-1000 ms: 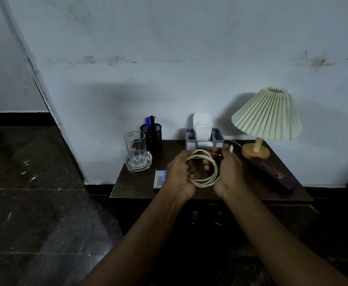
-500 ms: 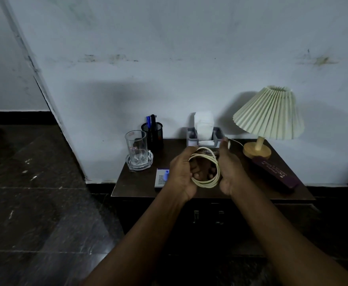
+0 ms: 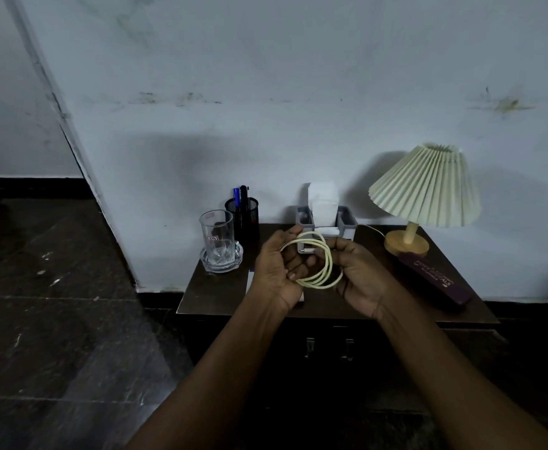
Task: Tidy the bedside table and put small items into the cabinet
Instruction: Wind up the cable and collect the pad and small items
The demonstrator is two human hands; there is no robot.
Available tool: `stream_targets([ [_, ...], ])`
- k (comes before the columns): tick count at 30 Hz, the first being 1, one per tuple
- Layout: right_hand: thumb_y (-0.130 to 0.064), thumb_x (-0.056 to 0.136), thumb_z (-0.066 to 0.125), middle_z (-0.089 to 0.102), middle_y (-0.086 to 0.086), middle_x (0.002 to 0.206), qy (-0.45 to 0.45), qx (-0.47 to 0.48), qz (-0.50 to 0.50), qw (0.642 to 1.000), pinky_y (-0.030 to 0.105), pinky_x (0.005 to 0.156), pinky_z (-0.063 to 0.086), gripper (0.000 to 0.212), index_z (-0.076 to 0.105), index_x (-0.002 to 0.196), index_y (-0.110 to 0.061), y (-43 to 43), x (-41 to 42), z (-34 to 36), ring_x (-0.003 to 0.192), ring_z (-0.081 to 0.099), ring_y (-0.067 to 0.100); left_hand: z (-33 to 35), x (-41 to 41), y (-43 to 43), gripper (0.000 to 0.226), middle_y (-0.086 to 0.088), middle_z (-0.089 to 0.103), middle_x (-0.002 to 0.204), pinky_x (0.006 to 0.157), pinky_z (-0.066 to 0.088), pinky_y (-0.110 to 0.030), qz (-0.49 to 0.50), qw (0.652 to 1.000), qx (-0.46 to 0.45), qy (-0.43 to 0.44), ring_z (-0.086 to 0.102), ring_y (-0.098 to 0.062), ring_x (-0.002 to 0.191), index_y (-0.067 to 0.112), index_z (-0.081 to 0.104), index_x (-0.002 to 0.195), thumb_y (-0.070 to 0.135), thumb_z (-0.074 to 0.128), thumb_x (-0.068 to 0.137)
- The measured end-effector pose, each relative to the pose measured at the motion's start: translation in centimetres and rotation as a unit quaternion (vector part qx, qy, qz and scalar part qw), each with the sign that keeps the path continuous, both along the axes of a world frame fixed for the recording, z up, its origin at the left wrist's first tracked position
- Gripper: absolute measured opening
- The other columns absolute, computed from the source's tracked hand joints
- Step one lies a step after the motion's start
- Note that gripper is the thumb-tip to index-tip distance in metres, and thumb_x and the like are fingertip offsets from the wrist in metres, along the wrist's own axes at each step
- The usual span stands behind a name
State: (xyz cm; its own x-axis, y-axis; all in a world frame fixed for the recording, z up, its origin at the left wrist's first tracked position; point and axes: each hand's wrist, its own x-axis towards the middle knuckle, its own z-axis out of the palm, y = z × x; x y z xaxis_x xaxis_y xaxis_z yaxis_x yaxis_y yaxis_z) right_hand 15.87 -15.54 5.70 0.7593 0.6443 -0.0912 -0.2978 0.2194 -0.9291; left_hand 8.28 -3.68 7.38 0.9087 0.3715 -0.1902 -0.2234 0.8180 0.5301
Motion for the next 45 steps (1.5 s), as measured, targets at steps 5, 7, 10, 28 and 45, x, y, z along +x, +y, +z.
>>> stream_targets([
  [5,-0.004,0.089,0.063,0.076,0.02,0.103,0.071,0.092,0.093,0.989,0.049,0.098,0.056,0.031,0.071,0.117,0.007,-0.4,-0.7,0.2,0.09,0.076,0.028,-0.5,0.4,0.5,0.016,-0.001,0.046,0.047,0.026,0.022,-0.013,0.041,0.999,-0.004,0.022,0.035,-0.009,0.027,0.007,0.062,0.086,0.01,0.051,0.099],
  [7,-0.012,0.09,0.059,0.077,0.02,0.099,0.13,0.138,0.106,0.976,0.043,0.093,0.06,0.034,0.073,0.115,0.007,-0.2,-1.1,0.4,0.088,0.076,0.025,-0.4,0.4,0.5,0.012,-0.007,0.054,0.049,0.028,0.026,-0.014,0.055,0.997,0.025,0.04,0.04,-0.012,0.029,0.005,0.063,0.089,0.008,0.054,0.097],
  [10,-0.027,0.092,0.05,0.076,0.022,0.092,0.167,0.171,0.099,0.966,0.039,0.09,0.058,0.05,0.066,0.121,0.011,0.3,-1.6,0.9,0.084,0.074,0.027,-0.7,0.5,1.0,0.007,-0.011,0.057,0.052,0.031,0.028,-0.015,0.075,0.993,0.055,0.071,0.041,-0.013,0.03,0.003,0.063,0.099,0.007,0.059,0.096],
  [28,-0.006,0.096,0.061,0.071,0.008,0.115,-0.631,-0.245,-0.215,0.704,0.034,0.093,0.052,0.031,0.071,0.124,-0.014,0.6,-1.7,-1.2,0.108,0.067,0.025,-1.4,0.9,-0.1,0.008,-0.003,0.062,0.053,0.036,0.036,-0.014,0.032,0.985,0.145,0.086,0.052,-0.01,0.037,0.002,0.067,0.089,0.006,0.062,0.093],
  [45,-0.017,0.098,0.067,0.065,0.011,0.073,-0.071,-0.109,-0.116,0.985,0.024,0.045,0.041,0.014,0.075,0.091,-0.008,-0.7,0.9,-0.3,0.049,0.053,0.013,-1.3,0.6,0.0,0.032,0.0,0.048,0.053,0.039,0.029,-0.02,0.09,0.961,0.253,0.067,0.031,-0.01,0.043,-0.005,0.066,0.102,0.025,0.073,0.093],
])
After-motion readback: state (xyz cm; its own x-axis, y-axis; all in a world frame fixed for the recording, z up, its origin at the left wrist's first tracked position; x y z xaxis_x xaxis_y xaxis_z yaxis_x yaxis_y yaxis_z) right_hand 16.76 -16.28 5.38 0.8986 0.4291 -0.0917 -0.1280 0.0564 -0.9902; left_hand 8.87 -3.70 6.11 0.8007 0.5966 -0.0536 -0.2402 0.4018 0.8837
